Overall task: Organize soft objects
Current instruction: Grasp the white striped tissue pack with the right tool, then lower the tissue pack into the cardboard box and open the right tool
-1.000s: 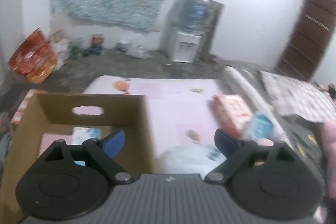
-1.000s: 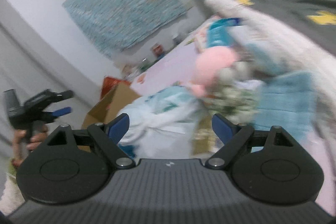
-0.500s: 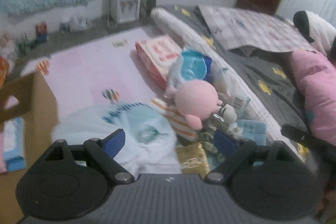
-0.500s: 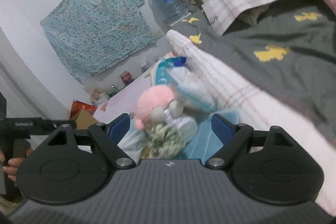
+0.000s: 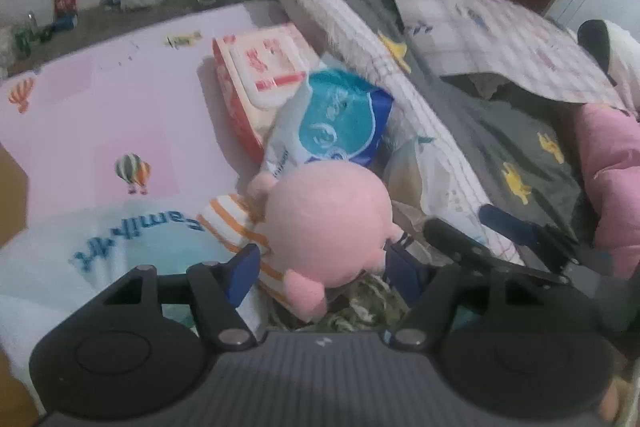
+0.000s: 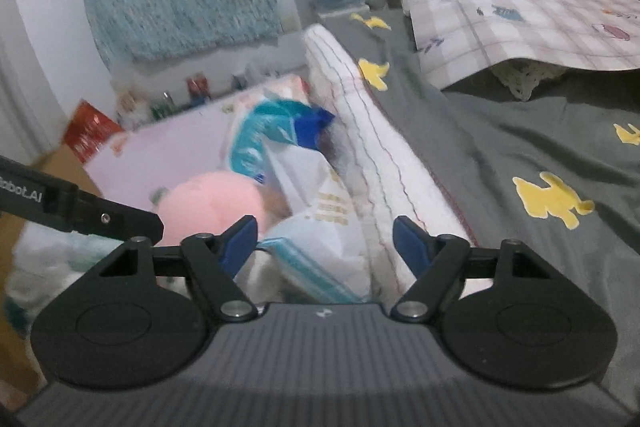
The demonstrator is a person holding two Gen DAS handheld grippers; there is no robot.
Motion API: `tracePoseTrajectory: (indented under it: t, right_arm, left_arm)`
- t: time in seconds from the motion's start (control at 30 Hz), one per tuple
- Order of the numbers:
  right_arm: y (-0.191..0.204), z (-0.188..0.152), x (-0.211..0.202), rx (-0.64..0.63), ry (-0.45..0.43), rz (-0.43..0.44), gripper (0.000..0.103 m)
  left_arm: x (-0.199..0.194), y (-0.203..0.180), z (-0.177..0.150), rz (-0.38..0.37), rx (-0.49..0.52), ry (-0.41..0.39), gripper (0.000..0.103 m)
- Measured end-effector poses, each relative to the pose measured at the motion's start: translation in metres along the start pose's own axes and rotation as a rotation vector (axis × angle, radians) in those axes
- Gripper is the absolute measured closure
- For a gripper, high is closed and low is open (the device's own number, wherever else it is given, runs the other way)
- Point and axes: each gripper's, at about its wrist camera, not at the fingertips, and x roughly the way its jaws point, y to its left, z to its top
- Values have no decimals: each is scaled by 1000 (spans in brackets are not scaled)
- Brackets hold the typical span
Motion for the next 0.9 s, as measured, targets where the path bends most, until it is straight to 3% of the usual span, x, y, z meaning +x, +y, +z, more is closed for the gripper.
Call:
tracePoseTrajectory:
  t: [0.03,0.13,0.3,0.43,0.57,0.73,0.9]
  right_arm:
    - [-3,-1,5,18,13,23,51]
    - [-9,-2,8,64,16,58,61]
    - [-36,-5,-9,254,-54,149,65]
    - [-65,-9,-26,439,-100,275,66]
    - [-73,-10,-42,530,-103,376,66]
    - [-41,4,-61,530,-80,501,66]
    - [33,31,-66,478,-20,694,66]
  left_arm:
    - [5,-2,2,7,4,10,32]
    - [16,-6,5,23,15,32,31]
    - [15,-6,7,25,10,16,27]
    - [2,-8,3,0,35,-21,27]
    - [-28,-11,-10,-33,111,-68,28]
    - [-87,4,-28,-7,150,-140,28]
    - [-154,62,-45,88,42,-243,28]
